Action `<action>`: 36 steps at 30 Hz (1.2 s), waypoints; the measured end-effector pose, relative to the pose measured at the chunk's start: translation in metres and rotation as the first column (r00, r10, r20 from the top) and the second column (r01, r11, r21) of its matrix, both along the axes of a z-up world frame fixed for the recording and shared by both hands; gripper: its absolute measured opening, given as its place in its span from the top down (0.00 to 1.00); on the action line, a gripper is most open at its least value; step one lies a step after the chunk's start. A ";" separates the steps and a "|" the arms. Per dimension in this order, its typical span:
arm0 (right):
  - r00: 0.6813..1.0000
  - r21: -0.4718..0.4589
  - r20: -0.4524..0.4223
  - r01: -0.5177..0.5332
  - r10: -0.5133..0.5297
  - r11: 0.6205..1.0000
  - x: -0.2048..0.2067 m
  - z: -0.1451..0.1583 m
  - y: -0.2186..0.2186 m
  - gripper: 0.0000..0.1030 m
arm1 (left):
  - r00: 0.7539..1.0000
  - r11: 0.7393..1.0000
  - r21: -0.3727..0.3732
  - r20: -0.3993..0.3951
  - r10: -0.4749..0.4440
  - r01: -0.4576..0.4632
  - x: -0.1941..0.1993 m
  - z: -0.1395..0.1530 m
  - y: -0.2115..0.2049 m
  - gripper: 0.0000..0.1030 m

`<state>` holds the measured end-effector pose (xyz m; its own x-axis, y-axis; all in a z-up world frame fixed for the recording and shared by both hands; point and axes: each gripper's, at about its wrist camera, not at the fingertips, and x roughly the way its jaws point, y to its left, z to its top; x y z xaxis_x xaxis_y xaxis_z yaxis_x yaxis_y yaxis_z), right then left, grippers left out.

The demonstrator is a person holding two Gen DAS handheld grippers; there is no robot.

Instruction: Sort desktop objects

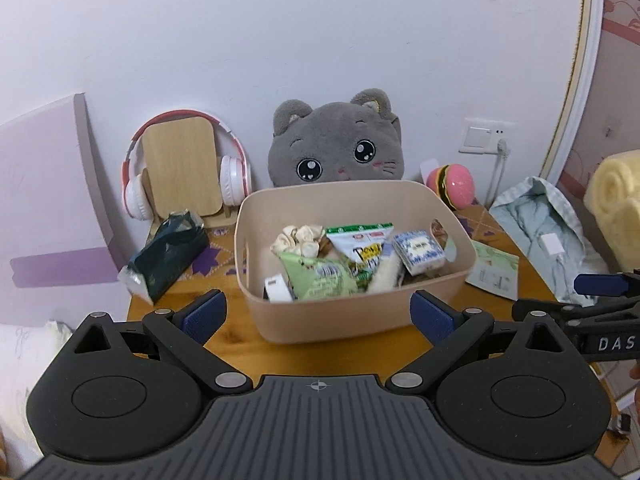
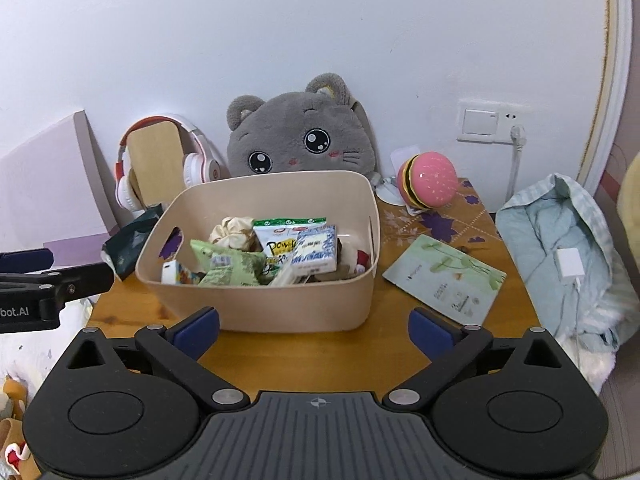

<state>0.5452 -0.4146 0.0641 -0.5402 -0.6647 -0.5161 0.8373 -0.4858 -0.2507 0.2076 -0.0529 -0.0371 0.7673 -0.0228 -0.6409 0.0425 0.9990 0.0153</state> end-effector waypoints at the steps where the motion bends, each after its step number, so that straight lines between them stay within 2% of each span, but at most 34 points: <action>1: 1.000 -0.006 0.003 0.002 -0.002 1.000 0.004 0.001 0.005 0.00 | 1.000 1.000 0.003 0.000 -0.003 0.003 -0.008 0.002 0.000 0.03; 5: 1.000 -0.034 0.004 -0.009 0.009 0.999 0.027 0.005 0.028 0.00 | 0.999 0.999 0.033 -0.015 -0.031 0.031 -0.036 0.006 -0.003 0.03; 10: 1.000 -0.028 0.009 0.004 -0.003 1.000 0.052 0.008 0.052 0.00 | 0.999 0.998 0.039 -0.001 -0.051 0.051 -0.073 0.014 -0.006 0.03; 14: 1.000 -0.022 0.005 0.005 -0.005 1.000 0.068 0.010 0.070 0.00 | 0.998 0.998 0.031 -0.021 -0.055 0.056 -0.094 0.021 -0.006 0.03; 20: 1.000 -0.028 0.023 0.003 -0.002 1.000 0.088 0.015 0.095 0.00 | 0.999 0.997 0.057 0.015 -0.052 0.051 -0.128 0.039 -0.010 0.03; 26: 0.999 -0.020 0.032 -0.013 0.014 1.000 0.106 0.022 0.117 0.00 | 0.997 0.997 0.048 0.045 -0.069 0.067 -0.160 0.057 -0.013 0.03; 36: 0.999 -0.002 0.001 -0.032 0.032 0.999 0.137 0.028 0.147 0.00 | 0.994 0.995 0.025 0.048 -0.099 0.098 -0.204 0.075 -0.020 0.03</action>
<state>0.6819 -0.2677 0.0924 -0.5178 -0.6828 -0.5154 0.8529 -0.4590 -0.2488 0.0032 -0.0725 0.0379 0.7924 -0.0855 -0.6040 0.1393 0.9893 0.0426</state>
